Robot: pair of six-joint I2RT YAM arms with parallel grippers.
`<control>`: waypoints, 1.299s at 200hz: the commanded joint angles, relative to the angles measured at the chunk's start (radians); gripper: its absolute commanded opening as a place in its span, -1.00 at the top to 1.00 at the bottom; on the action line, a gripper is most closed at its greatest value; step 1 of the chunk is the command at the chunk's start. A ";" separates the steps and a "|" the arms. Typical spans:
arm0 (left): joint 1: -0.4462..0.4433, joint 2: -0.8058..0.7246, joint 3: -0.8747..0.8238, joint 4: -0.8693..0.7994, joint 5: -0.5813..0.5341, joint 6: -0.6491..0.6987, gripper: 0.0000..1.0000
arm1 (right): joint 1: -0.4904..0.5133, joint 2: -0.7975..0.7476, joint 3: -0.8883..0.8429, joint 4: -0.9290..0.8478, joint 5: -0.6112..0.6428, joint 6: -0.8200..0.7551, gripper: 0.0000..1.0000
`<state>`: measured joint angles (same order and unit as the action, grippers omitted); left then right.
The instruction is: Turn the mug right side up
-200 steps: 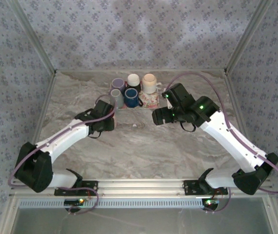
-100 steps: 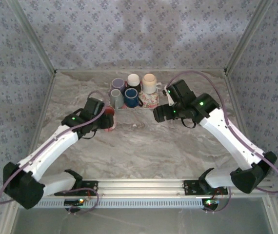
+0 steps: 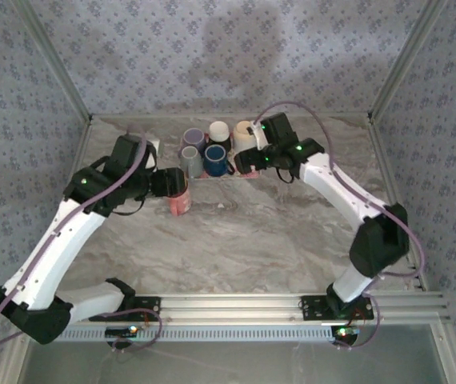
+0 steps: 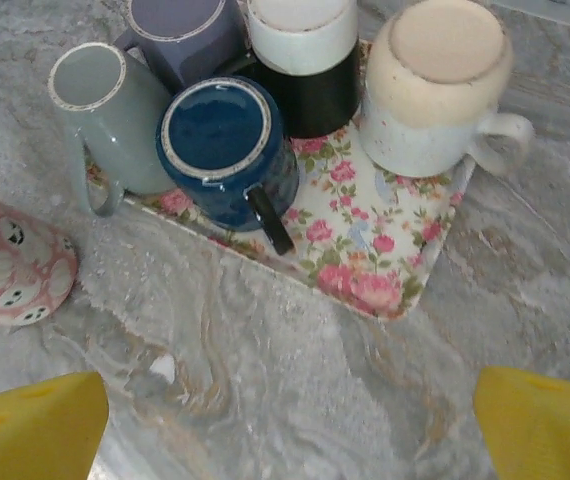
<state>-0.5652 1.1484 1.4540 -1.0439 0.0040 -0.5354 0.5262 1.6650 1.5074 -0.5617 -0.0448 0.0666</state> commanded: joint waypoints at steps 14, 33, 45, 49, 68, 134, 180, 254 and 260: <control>-0.015 -0.015 0.040 -0.111 0.077 -0.047 -0.37 | 0.014 0.170 0.186 -0.006 -0.051 -0.044 -0.96; -0.022 -0.059 0.003 -0.143 0.067 -0.026 -0.37 | 0.043 0.281 0.280 -0.077 -0.038 -0.114 -1.00; -0.021 -0.088 -0.016 -0.160 0.048 -0.010 -0.37 | 0.058 0.351 0.346 -0.102 -0.029 -0.132 -1.00; -0.022 -0.095 -0.018 -0.164 0.043 -0.001 -0.37 | 0.062 0.372 0.365 -0.103 -0.021 -0.133 -1.00; -0.021 -0.121 -0.040 -0.169 0.034 0.015 -0.38 | 0.079 0.451 0.436 -0.094 -0.005 -0.101 -1.00; -0.021 -0.191 -0.079 -0.198 0.041 0.030 -0.39 | 0.100 0.636 0.624 -0.186 0.176 -0.085 -1.00; -0.015 -0.204 -0.118 -0.176 0.051 0.002 -0.39 | 0.099 0.671 0.639 -0.198 0.093 -0.084 -1.00; 0.011 -0.222 -0.130 -0.157 0.055 0.003 -0.39 | 0.095 0.755 0.730 -0.199 0.033 -0.059 -1.00; 0.013 -0.222 -0.129 -0.161 0.056 0.006 -0.39 | 0.094 0.769 0.748 -0.206 0.030 -0.057 -1.00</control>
<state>-0.5625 0.9329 1.3247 -1.2011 0.0490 -0.5289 0.6243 2.3753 2.1765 -0.7376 0.0170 -0.0086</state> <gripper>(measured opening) 0.695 0.998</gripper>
